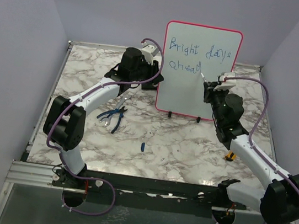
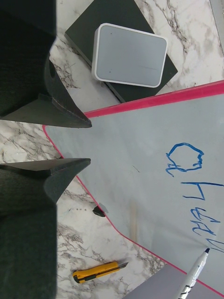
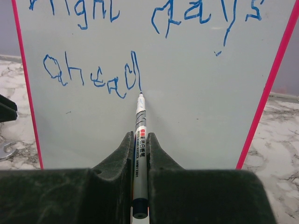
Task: Write a sentence on the whiteboard
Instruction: Pick up the sentence from the whiteboard, then move the pen cap to the center of the board.
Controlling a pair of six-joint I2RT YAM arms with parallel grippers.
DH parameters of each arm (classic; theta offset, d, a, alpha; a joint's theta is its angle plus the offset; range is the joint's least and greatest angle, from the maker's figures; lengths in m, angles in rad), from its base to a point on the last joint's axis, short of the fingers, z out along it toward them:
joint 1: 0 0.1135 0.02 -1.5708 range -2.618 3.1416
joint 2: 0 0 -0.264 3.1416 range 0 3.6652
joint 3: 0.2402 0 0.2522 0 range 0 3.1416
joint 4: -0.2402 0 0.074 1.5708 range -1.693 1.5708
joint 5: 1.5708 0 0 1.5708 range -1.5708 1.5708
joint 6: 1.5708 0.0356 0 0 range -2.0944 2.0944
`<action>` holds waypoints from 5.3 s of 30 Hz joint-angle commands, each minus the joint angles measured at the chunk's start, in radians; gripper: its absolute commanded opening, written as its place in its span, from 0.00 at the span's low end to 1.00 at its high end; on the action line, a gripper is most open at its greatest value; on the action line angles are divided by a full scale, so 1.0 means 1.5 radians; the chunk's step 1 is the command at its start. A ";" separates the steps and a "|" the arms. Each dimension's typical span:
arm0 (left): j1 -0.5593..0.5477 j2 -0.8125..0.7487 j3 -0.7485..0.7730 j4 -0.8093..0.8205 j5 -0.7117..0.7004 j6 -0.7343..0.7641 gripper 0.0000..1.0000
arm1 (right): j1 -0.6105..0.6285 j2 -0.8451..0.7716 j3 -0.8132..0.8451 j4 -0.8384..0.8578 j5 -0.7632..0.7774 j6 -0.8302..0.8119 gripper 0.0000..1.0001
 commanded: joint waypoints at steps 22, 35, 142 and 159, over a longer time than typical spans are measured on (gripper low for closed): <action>0.000 -0.025 0.005 0.003 0.008 0.003 0.34 | 0.000 -0.104 -0.047 -0.047 0.023 0.038 0.01; 0.000 -0.025 0.005 0.003 0.007 0.003 0.34 | -0.001 -0.082 -0.044 -0.041 0.045 0.032 0.01; -0.368 -0.163 -0.449 0.092 -0.283 -0.395 0.61 | 0.000 -0.298 -0.055 -0.532 -0.217 0.300 0.01; -0.349 -0.178 -0.325 -0.176 -0.268 0.094 0.53 | 0.000 -0.332 -0.064 -0.526 -0.207 0.304 0.01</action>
